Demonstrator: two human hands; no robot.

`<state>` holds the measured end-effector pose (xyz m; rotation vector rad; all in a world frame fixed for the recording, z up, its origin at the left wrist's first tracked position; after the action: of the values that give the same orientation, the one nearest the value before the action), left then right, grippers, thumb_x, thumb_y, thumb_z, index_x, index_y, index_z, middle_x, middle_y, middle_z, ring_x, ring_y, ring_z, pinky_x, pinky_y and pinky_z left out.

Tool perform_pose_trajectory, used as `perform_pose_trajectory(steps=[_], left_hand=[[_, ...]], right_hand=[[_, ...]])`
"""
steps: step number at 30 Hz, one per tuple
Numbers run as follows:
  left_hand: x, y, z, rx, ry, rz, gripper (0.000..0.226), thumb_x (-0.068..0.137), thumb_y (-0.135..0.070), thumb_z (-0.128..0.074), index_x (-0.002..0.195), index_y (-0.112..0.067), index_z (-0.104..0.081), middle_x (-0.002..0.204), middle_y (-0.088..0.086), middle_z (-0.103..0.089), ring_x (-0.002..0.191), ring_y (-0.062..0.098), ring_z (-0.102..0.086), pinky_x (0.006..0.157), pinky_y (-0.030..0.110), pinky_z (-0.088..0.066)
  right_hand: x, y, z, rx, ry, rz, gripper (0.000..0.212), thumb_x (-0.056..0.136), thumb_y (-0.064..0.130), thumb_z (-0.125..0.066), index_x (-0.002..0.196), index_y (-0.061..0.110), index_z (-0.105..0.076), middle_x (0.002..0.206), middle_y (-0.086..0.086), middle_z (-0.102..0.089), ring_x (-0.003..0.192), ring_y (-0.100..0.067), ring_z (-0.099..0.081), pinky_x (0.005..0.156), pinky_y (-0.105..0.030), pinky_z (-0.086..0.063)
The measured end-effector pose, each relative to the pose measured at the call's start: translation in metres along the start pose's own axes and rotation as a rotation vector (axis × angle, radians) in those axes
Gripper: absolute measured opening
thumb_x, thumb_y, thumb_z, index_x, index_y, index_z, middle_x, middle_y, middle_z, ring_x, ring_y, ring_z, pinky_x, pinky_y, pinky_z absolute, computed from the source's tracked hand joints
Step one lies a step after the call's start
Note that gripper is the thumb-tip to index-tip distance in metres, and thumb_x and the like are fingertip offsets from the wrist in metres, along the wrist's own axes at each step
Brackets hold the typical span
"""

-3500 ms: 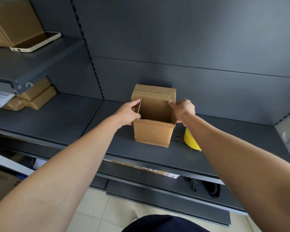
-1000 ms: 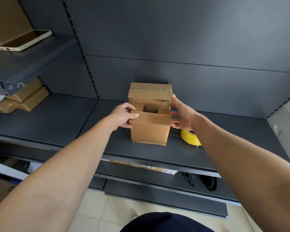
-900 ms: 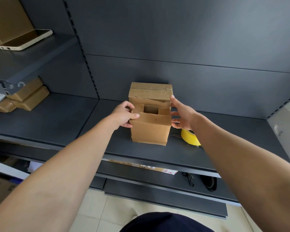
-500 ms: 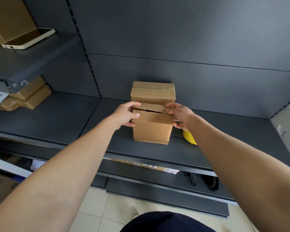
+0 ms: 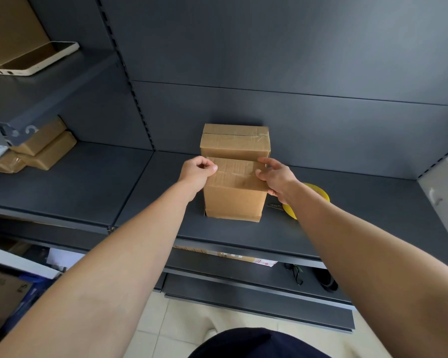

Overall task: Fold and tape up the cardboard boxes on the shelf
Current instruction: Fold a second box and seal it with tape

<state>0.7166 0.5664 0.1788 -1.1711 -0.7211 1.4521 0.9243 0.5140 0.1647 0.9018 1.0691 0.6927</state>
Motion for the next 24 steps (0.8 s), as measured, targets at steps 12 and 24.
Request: perform_pose_trajectory(steps=[12, 24], left_hand=[[0.0079, 0.0047, -0.0041, -0.169, -0.071, 0.204, 0.034, 0.089, -0.016, -0.065, 0.12, -0.025, -0.054, 0.12, 0.0, -0.057, 0.107, 0.022, -0.057, 0.093, 0.043, -0.049], [-0.0002, 0.0077, -0.0048, -0.22, -0.119, 0.211, 0.032, 0.094, -0.02, -0.058, 0.125, -0.023, -0.058, 0.123, 0.002, -0.059, 0.112, 0.02, -0.054, 0.099, 0.042, -0.045]], right_hand=[[0.0011, -0.006, -0.0052, 0.01, -0.03, 0.114, 0.034, 0.099, 0.025, -0.048, 0.133, 0.031, -0.048, 0.116, 0.001, -0.051, 0.098, -0.014, -0.054, 0.073, -0.022, -0.046], [-0.0034, -0.0027, -0.0036, -0.013, -0.037, 0.102, 0.041, 0.099, 0.027, -0.05, 0.139, 0.027, -0.043, 0.124, -0.001, -0.051, 0.105, -0.018, -0.055, 0.08, -0.027, -0.049]])
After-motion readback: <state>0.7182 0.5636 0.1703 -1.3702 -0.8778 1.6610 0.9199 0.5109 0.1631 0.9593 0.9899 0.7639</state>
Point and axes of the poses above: each hand's wrist, its own x-axis towards the middle knuckle, its own z-axis out of the back of the hand, y = z × x, the point moved 5 cm from there along x, towards the middle knuckle
